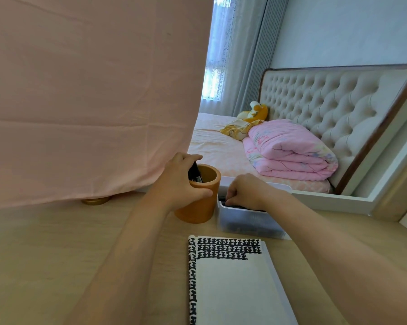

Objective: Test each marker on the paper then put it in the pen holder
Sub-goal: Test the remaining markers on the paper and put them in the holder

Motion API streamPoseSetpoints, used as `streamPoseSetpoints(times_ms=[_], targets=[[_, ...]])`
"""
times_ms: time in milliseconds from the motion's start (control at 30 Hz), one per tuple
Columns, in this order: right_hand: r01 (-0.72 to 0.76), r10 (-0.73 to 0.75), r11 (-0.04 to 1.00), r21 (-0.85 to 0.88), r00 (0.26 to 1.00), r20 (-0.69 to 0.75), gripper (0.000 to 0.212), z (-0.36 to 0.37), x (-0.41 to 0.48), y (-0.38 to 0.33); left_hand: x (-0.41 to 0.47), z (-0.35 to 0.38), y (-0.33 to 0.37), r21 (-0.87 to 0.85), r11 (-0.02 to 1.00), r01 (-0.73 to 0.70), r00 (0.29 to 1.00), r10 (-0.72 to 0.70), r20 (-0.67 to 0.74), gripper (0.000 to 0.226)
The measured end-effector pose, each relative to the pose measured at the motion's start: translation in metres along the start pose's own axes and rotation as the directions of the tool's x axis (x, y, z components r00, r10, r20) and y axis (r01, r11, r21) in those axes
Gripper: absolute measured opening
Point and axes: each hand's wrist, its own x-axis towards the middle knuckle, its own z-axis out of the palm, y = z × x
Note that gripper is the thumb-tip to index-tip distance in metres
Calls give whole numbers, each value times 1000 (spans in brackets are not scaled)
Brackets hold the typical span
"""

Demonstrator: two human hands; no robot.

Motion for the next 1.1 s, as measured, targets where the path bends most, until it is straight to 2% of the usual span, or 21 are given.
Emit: streamPoseSetpoints(times_ms=[133,233,333,433,633,767,933,1000,1100], targets=[[-2,1,1000,24,999,52,15,6,3,0,0,1,1,8,1000,6,1000,-6,8,92],[21,-21,1000,10,1000,16,14,1,-1,-1,1,2,1,18,1000,0,1000,0,7,93],[62,-63,998,-16,992,-106,16,-10,-15,0,1,1,3,87,996,-23,1000,24,-6,94],[110,-92,992,64,965,-244,14,-21,-35,2,0,0,12,196,978,-71,995,85,-59,91],[167,-51,966,197,872,-487,15,-29,-86,-2,-7,6,55,205,944,-257,928,301,-221,56],[189,49,907,376,839,-541,25,-28,-121,-4,-22,17,73,199,925,-324,926,353,-132,45],[224,145,781,584,843,-517,22,-10,-148,-2,-42,22,74,237,911,-337,936,351,-19,36],[225,182,730,645,846,-501,22,-2,-154,-1,-51,20,72,214,926,-312,948,319,4,28],[229,160,728,646,859,-486,25,9,-160,-1,-65,19,70,193,948,-254,967,246,65,23]])
